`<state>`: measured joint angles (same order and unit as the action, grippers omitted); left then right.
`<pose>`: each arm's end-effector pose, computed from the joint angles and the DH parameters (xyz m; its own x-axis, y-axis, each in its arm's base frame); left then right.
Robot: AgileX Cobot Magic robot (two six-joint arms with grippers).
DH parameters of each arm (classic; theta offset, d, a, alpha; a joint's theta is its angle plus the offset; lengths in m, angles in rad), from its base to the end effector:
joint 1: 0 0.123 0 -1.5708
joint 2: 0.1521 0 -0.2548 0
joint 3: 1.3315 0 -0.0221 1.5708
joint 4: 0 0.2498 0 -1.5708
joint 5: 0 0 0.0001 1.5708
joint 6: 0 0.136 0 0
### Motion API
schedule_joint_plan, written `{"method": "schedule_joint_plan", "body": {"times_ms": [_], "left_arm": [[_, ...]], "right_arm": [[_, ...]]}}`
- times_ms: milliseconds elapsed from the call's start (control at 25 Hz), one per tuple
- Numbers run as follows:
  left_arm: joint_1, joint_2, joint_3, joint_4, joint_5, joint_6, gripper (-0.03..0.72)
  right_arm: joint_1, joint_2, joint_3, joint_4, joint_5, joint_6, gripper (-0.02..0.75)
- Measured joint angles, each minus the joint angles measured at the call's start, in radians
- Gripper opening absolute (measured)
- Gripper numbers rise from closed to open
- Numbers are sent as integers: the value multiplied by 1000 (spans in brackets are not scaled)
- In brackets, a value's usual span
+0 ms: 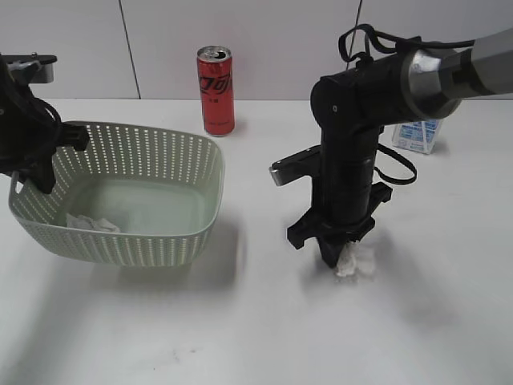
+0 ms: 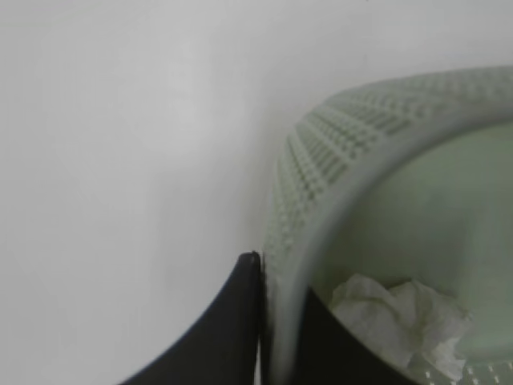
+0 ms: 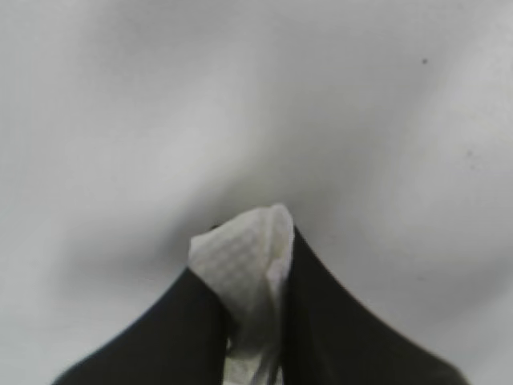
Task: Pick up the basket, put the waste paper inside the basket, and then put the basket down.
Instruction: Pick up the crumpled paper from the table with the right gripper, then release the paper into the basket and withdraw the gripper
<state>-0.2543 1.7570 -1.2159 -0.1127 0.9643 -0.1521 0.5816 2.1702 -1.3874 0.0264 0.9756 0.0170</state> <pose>0.3256 -0.0976 0.1399 -0.9906 0.0365 -0.1317 0.0528 0.9911 -0.1225 0.3043 0.2036 0.0308 -0.8484 -0.5197 0.1007 -0.5207 0.8535 0.0185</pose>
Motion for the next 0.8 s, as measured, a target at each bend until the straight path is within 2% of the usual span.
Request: {"method": "schedule_joint_plan", "body": {"times_ms": [80, 160, 320, 480, 680, 800], "left_arm": [[0, 0, 0, 0, 0, 0, -1], [0, 0, 0, -1, 0, 0, -1], [0, 0, 0, -1, 0, 0, -1], [0, 0, 0, -44, -22, 0, -1], [-31, 0, 0, -97, -55, 0, -1], [-73, 0, 0, -104, -71, 0, -1]], "right_arm": [[0, 0, 0, 0, 0, 10, 88], [0, -4, 0, -1, -1, 20, 45], [1, -57, 10, -14, -17, 24, 39], [15, -220, -33, -3, -24, -17, 37], [47, -327, -204, 183, -75, -154, 37], [96, -331, -264, 272, -174, -233, 36]]}}
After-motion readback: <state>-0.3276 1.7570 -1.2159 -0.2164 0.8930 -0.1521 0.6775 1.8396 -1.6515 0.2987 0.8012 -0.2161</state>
